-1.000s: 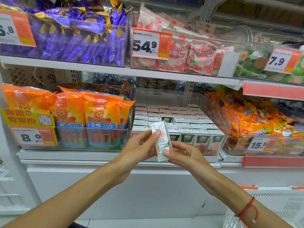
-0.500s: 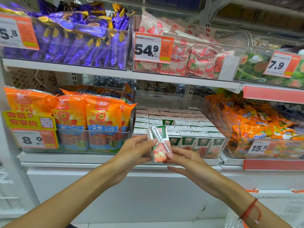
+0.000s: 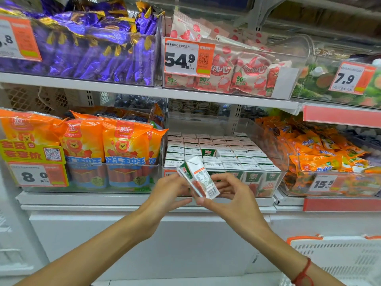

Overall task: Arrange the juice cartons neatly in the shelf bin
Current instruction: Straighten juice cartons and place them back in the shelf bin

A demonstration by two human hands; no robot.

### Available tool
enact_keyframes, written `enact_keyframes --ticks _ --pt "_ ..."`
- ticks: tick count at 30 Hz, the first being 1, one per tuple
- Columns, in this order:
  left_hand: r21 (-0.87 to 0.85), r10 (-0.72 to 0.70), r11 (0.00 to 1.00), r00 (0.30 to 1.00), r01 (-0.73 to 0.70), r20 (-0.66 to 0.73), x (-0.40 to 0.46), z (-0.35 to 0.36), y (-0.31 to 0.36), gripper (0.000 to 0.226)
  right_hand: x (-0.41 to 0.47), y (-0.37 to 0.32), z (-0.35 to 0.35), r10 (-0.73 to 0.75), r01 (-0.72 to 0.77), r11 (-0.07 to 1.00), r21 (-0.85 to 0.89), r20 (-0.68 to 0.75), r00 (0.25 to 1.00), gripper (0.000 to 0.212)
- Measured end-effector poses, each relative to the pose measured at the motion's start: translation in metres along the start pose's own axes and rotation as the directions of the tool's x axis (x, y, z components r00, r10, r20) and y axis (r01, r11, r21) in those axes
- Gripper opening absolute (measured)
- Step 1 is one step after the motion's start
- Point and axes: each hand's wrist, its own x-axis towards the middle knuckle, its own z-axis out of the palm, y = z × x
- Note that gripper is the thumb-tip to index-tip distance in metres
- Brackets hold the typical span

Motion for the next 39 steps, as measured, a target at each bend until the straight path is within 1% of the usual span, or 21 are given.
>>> enact_keyframes --ticks 3,5,6,9,11,13,14,15,18,20,22,24,26,27,29,31,32,34,36,37,39 --pt "-0.044 -0.007 0.999 0.999 0.008 0.043 0.003 0.000 0.003 0.024 -0.003 -0.002 0.008 -0.110 0.103 0.989 -0.106 -0.065 0.992 0.046" --pt "0.004 0.010 1.000 0.995 -0.010 0.095 0.002 -0.002 0.002 0.021 -0.004 -0.003 0.012 -0.139 0.128 0.980 -0.150 -0.067 0.988 0.046" --pt "0.036 0.008 0.999 0.995 -0.011 0.101 0.001 -0.002 0.001 0.025 -0.005 -0.003 0.014 -0.151 0.139 0.976 -0.168 -0.061 0.987 0.046" --pt "0.050 -0.011 0.999 0.999 0.009 0.045 0.002 -0.005 -0.001 0.030 -0.007 -0.003 0.015 -0.139 0.134 0.974 -0.183 -0.015 0.990 0.045" --pt "0.065 0.028 0.998 1.000 -0.027 -0.005 0.004 -0.008 0.000 0.031 -0.004 -0.004 0.010 -0.059 0.064 0.995 -0.072 0.060 0.996 0.035" --pt "0.170 0.146 0.976 0.989 -0.138 -0.034 0.004 -0.014 0.002 0.031 0.000 -0.006 0.000 0.043 -0.062 0.993 0.100 0.183 0.982 0.016" --pt "0.247 0.217 0.947 0.976 -0.204 -0.024 0.004 -0.016 0.004 0.035 0.001 -0.006 -0.005 0.078 -0.116 0.981 0.154 0.234 0.969 0.014" --pt "0.326 0.289 0.906 0.957 -0.270 -0.008 0.003 -0.018 0.005 0.043 0.001 -0.007 -0.008 0.097 -0.152 0.969 0.194 0.269 0.958 0.020" --pt "0.505 0.472 0.749 0.880 -0.429 0.048 0.003 -0.018 0.004 0.063 0.000 -0.011 -0.011 0.111 -0.186 0.944 0.271 0.270 0.956 0.035" --pt "0.550 0.570 0.652 0.816 -0.523 0.100 0.002 -0.017 0.004 0.061 0.001 -0.013 -0.010 0.125 -0.191 0.936 0.295 0.226 0.966 0.047" --pt "0.565 0.636 0.575 0.758 -0.592 0.146 0.000 -0.014 0.005 0.057 0.002 -0.013 -0.011 0.137 -0.192 0.933 0.304 0.192 0.972 0.053" --pt "0.567 0.660 0.542 0.732 -0.620 0.169 -0.001 -0.011 0.005 0.055 0.003 -0.012 -0.013 0.140 -0.196 0.931 0.309 0.195 0.971 0.053" --pt "0.560 0.640 0.561 0.748 -0.610 0.174 0.000 -0.010 0.004 0.057 0.003 -0.009 -0.014 0.132 -0.195 0.934 0.301 0.219 0.967 0.052" --pt "0.548 0.615 0.591 0.770 -0.591 0.167 0.001 -0.011 0.004 0.060 0.003 -0.007 -0.015 0.123 -0.188 0.939 0.288 0.229 0.966 0.051" --pt "0.501 0.545 0.689 0.830 -0.524 0.119 0.002 -0.012 0.005 0.066 0.003 -0.004 -0.017 0.079 -0.143 0.956 0.255 0.244 0.966 0.045" --pt "0.408 0.473 0.794 0.880 -0.450 0.049 0.003 -0.014 0.006 0.061 0.001 -0.002 -0.018 -0.014 -0.045 0.976 0.211 0.273 0.962 0.036" --pt "0.352 0.441 0.837 0.897 -0.419 0.017 0.003 -0.014 0.007 0.055 0.000 0.000 -0.017 -0.064 0.010 0.984 0.179 0.297 0.953 0.037" --pt "0.252 0.373 0.901 0.927 -0.353 -0.034 0.002 -0.014 0.009 0.049 -0.003 0.003 -0.014 -0.139 0.118 0.989 0.085 0.327 0.935 0.050" --pt "0.166 0.295 0.946 0.953 -0.280 -0.074 0.002 -0.014 0.009 0.048 -0.004 0.005 -0.010 -0.187 0.188 0.982 0.027 0.306 0.934 0.061" --pt "0.117 0.246 0.965 0.966 -0.236 -0.079 0.003 -0.014 0.009 0.047 -0.004 0.004 -0.008 -0.208 0.207 0.978 0.033 0.279 0.937 0.062" --pt "0.036 0.137 0.990 0.989 -0.135 -0.049 0.002 -0.012 0.009 0.041 -0.002 0.002 -0.006 -0.240 0.234 0.971 0.056 0.206 0.949 0.055"
